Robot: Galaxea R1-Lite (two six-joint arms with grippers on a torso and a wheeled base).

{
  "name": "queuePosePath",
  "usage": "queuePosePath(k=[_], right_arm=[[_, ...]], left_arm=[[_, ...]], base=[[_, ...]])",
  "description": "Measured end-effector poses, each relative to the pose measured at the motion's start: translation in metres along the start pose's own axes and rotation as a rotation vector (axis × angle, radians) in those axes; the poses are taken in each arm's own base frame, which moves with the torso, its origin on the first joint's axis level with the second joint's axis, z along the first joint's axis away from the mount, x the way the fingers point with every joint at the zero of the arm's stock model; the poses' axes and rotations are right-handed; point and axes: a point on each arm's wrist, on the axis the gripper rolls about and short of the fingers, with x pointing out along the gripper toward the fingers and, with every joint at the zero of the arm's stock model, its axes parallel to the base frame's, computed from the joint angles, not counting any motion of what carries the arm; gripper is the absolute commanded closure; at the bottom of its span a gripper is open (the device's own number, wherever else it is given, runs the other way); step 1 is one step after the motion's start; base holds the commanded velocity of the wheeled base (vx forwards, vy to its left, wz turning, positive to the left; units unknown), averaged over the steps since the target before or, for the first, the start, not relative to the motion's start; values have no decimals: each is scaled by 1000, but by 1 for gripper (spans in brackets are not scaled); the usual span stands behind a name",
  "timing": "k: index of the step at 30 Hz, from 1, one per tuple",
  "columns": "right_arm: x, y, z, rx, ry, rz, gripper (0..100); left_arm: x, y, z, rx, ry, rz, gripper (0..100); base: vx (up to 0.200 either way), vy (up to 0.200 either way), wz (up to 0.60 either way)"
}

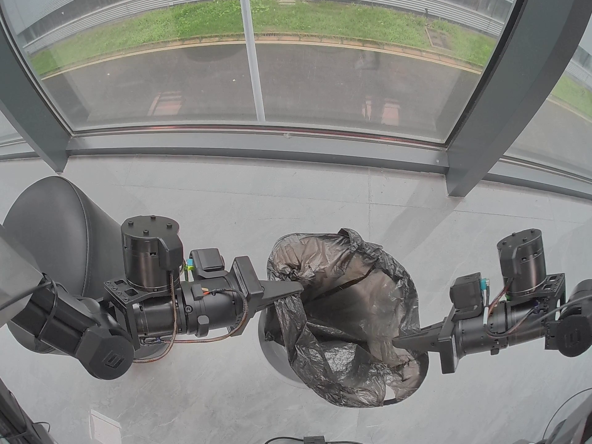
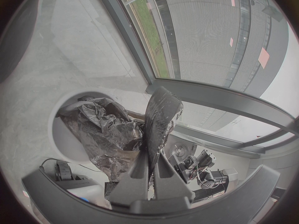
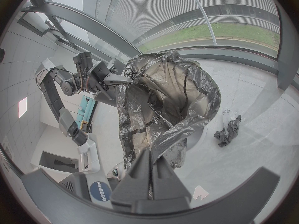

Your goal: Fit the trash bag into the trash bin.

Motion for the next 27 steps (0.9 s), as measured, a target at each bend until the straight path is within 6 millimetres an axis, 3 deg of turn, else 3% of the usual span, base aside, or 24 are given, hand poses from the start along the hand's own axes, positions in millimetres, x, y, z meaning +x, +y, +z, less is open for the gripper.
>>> queuePosePath(k=[12,27], right_arm=[[59,-18,5,-1,37,27,100],[92,-29,19,-23,9,6,100]], left_arm=[[-11,23,33,7,-97,-7,100],[-19,35,49,-7,-149,17,100]], base=[[0,0,0],[0,0,0]])
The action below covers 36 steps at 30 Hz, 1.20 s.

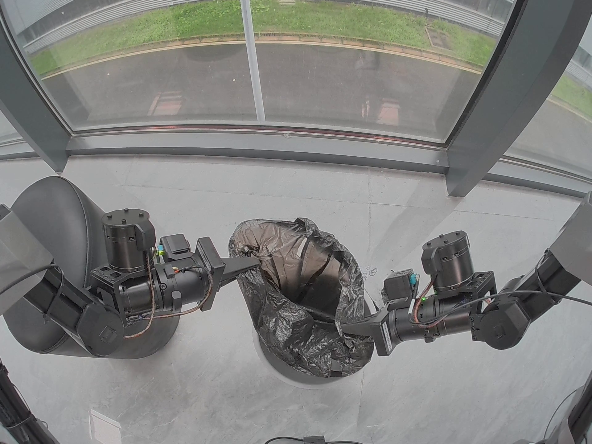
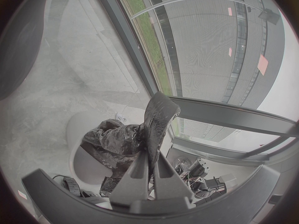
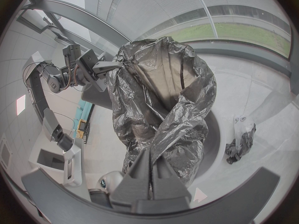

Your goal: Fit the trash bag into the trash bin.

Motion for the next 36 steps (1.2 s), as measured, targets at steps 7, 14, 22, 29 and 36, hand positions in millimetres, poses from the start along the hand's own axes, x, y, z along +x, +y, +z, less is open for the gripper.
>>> queuePosePath(k=[7,14,22,29,36], right_arm=[[19,-1,7,-10,-84,-21,100],[39,3,-3,-3,-54,-18,100],[49,2,-14,8,-14,-13,100],[49,1,-25,20,24,-17,100],[36,5,-42,19,26,-21,100]], left_arm=[[-3,5,10,10,-28,8,100],[-4,13,20,5,-31,9,100],[-1,25,19,-18,-21,39,100],[1,34,16,-39,-5,62,100],[-3,42,4,-65,24,94,100]], base=[[0,0,0],[0,0,0],[0,0,0],[0,0,0],[0,0,0]])
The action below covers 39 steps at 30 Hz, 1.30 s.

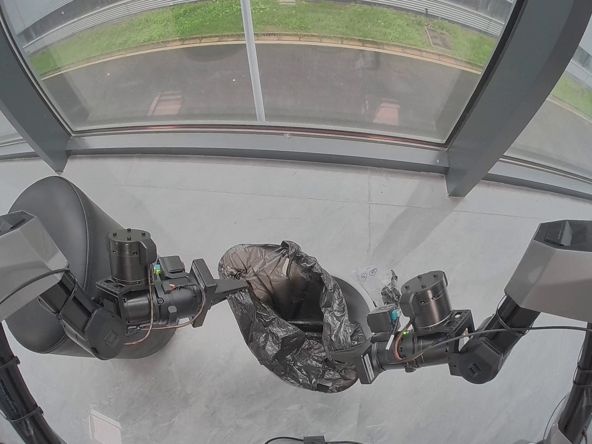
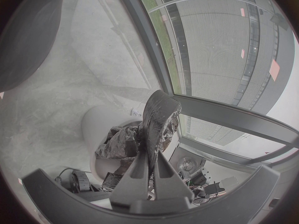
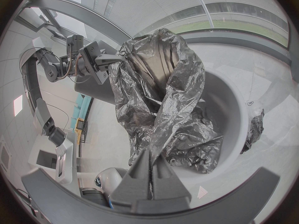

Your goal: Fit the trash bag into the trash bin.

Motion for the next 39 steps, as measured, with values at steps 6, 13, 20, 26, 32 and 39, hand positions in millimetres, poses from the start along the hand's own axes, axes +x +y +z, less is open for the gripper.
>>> queuePosePath(k=[6,13,20,26,32,39], right_arm=[[-16,4,-19,-18,-47,-19,100],[-28,6,-40,-1,-2,-36,100],[-32,6,-47,-3,-18,-48,100],[-32,2,-50,1,-14,-96,100],[-32,-3,-52,12,-9,-112,100],[-35,-10,-52,29,-15,-135,0]], left_arm=[[-5,6,-15,-20,37,30,100],[-3,4,-31,-17,83,37,100],[2,6,-39,-16,112,48,100],[3,7,-40,-18,117,53,100],[4,8,-41,-19,121,54,100],[5,7,-40,-17,120,52,100]], base=[[0,0,0],[0,0,0],[0,0,0],[0,0,0],[0,0,0],[0,0,0]])
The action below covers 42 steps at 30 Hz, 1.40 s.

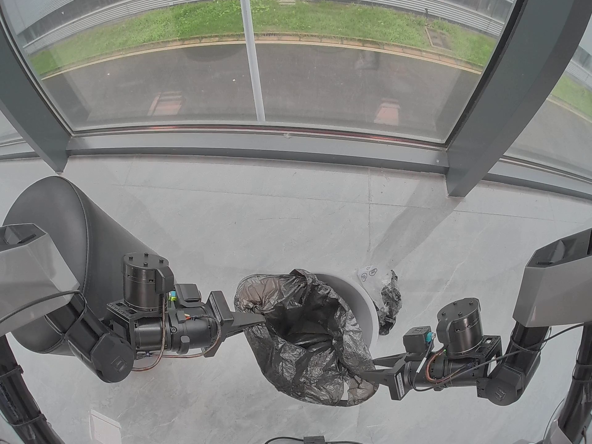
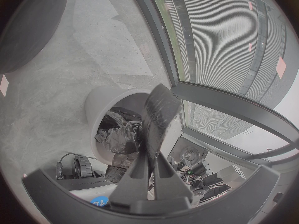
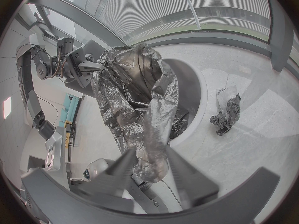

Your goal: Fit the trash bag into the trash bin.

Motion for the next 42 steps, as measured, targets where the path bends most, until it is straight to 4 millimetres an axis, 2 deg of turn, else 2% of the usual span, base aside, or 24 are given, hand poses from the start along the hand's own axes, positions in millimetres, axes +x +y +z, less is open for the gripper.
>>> queuePosePath(k=[8,13,22,29,37,42], right_arm=[[-4,-2,2,-7,-50,-28,0],[-4,-3,13,-26,-130,-90,0],[18,-14,57,-107,-274,-354,0],[43,-17,80,-156,-255,-400,0],[58,-6,95,-183,-254,-375,0],[56,0,95,-189,-254,-364,0]], left_arm=[[1,0,-1,2,3,0,100],[2,-1,-1,11,0,-11,100],[-2,-5,-2,49,-29,-64,100],[-4,-5,-4,56,-34,-74,100],[-4,-4,-4,55,-34,-74,100],[-4,-4,-4,53,-33,-72,100]], base=[[0,0,0],[0,0,0],[0,0,0],[0,0,0],[0,0,0],[0,0,0]])
